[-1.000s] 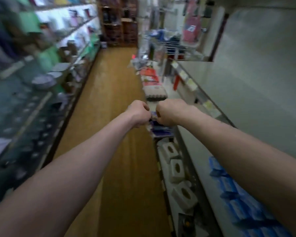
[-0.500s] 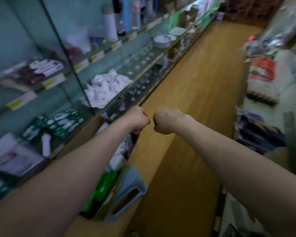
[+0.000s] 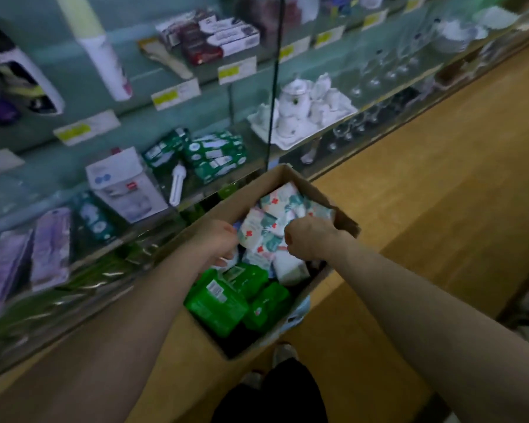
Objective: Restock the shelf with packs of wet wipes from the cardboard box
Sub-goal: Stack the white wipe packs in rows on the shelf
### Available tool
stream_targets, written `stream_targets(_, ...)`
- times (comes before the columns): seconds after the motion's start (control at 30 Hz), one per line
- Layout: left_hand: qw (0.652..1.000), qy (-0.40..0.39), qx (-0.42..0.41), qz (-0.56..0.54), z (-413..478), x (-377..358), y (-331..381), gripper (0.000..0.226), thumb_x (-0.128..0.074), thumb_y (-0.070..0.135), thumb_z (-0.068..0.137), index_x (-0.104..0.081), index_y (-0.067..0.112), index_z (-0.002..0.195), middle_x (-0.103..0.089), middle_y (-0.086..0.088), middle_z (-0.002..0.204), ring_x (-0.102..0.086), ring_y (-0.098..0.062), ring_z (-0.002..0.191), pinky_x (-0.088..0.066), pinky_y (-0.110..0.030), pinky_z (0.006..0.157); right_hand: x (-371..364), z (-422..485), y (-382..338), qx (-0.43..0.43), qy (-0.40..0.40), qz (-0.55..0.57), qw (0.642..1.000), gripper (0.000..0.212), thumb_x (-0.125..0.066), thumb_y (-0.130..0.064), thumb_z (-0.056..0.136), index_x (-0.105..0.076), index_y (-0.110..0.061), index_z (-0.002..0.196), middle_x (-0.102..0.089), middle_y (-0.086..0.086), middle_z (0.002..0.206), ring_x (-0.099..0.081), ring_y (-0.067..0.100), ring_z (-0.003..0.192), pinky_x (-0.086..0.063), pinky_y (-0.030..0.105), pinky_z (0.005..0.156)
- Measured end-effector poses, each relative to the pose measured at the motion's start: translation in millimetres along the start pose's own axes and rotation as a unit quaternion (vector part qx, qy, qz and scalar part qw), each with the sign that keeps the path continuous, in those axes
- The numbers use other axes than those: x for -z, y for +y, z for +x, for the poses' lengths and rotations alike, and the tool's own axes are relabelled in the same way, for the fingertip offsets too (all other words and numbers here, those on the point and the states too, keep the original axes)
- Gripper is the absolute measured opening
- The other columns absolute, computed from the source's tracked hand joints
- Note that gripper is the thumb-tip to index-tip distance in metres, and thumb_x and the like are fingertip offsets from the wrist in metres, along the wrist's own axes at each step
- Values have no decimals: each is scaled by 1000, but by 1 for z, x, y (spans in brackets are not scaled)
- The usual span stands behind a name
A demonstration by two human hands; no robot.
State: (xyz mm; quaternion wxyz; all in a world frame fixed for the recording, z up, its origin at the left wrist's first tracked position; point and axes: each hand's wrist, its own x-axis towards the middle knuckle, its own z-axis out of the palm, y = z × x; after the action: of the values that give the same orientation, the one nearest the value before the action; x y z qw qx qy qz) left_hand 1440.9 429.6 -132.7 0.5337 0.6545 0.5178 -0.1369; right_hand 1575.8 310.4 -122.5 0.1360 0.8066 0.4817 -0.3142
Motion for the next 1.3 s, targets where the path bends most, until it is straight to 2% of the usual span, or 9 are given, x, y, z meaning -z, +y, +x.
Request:
stream_targets(0.13,995,18,40,-88,25,-5,-20,13,-52,8,95,-64,14,99,-58,-15,115,-59,-24,85,-53,-35,74,-19,45,-4,23,-22,41,999,39,-44,-20,101,-40,-8,138,-47,14,137,-49,30,121,-43,38,97)
stream_targets(0.27,984,3,73,-163,47,-12,-30,36,-54,7,95,-53,10,131,-57,-9,109,-58,-21,86,-52,-28,65,-37,88,1,-14,6,116,993,49,-51,-22,98,-33,-4,140,-46,17,135,-49,32,121,-43,37,92)
stream_targets(0.43,968,16,105,-229,74,-21,-44,37,-56,6,93,-57,14,129,-60,-6,96,-60,-21,83,-54,-31,68,-51,137,6,-80,45,230,969,49,-59,-30,92,-36,-7,129,-50,17,124,-53,34,113,-45,40,86)
stream_targets(0.67,950,34,133,-282,95,-31,-52,32,-58,12,93,-58,13,125,-60,-9,105,-60,-24,91,-52,-33,64,-68,173,5,-140,56,431,890,34,-62,-21,89,-60,1,115,-64,16,99,-62,30,91,-51,36,77)
stream_targets(0.77,941,56,132,-307,102,-32,-49,49,-65,26,90,-48,15,135,-54,-5,113,-54,-21,101,-49,-34,72,-56,165,11,-113,7,583,805,9,-62,-2,88,-63,6,91,-54,13,69,-53,20,57,-52,25,53)
stream_targets(0.9,922,43,134,-362,107,-29,-47,42,-70,34,84,-59,20,123,-65,-1,111,-60,-19,100,-51,-35,78,-36,154,14,-36,-73,696,714,13,-59,0,90,-58,-3,78,-50,9,63,-49,14,52,-49,19,48)
stream_targets(1.0,933,22,120,-338,109,-31,-49,34,-70,25,85,-62,19,118,-69,-3,106,-63,-21,96,-53,-37,77,-40,154,12,-44,-97,678,727,15,-58,-6,93,-59,-4,78,-57,9,63,-56,13,50,-53,22,51)
stream_targets(1.2,935,147,90,-311,115,-34,-57,39,-70,18,85,-62,10,122,-69,-10,105,-67,-29,94,-54,-49,89,-99,155,24,-179,-97,389,899,24,-55,-13,93,-56,7,80,-66,25,92,-66,33,89,-51,39,68)
stream_targets(1.3,936,167,86,-296,117,-37,-62,41,-69,21,84,-61,11,123,-70,-8,104,-67,-27,92,-55,-44,85,-116,156,10,-202,-38,480,853,25,-64,-10,84,-60,5,103,-65,19,95,-65,30,86,-56,38,74)
